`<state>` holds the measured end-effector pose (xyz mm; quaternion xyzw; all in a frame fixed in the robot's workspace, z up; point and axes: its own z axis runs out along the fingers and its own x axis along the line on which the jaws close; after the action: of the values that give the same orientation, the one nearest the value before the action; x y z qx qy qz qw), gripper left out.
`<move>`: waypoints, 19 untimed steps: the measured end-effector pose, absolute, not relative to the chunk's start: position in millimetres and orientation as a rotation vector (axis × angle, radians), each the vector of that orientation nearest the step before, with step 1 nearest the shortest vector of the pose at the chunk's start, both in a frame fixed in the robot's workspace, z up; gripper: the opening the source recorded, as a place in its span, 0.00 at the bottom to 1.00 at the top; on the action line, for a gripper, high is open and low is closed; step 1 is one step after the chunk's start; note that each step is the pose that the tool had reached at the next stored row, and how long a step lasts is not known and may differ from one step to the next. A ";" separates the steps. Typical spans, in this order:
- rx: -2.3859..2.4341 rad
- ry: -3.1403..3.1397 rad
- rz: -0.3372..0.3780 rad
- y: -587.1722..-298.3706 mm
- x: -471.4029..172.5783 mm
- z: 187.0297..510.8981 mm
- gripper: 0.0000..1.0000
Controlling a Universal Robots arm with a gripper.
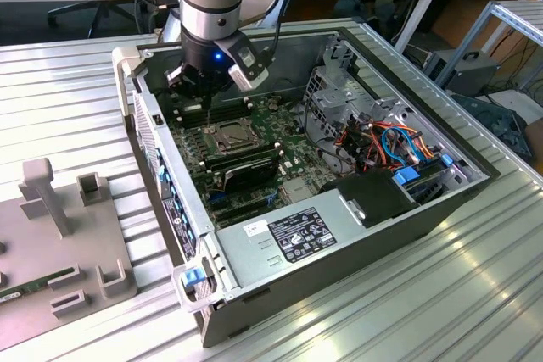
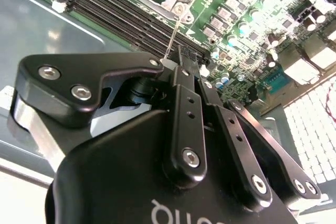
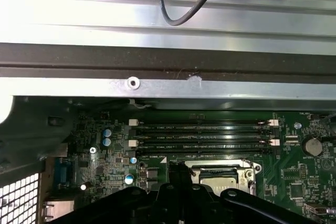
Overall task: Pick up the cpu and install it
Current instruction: 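Install the first cpu locking lever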
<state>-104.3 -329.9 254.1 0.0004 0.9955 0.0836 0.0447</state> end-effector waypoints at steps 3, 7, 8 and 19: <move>0.001 3.041 0.256 -330.0 -96.8 253.6 0.11; 0.001 3.041 0.256 -330.0 -89.4 253.2 0.11; 0.001 3.041 0.255 -330.0 -89.3 253.2 0.11; 0.003 3.044 0.222 -330.0 -80.0 247.8 0.11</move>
<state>-80.0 -330.0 247.8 0.0010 0.9964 0.0726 0.0447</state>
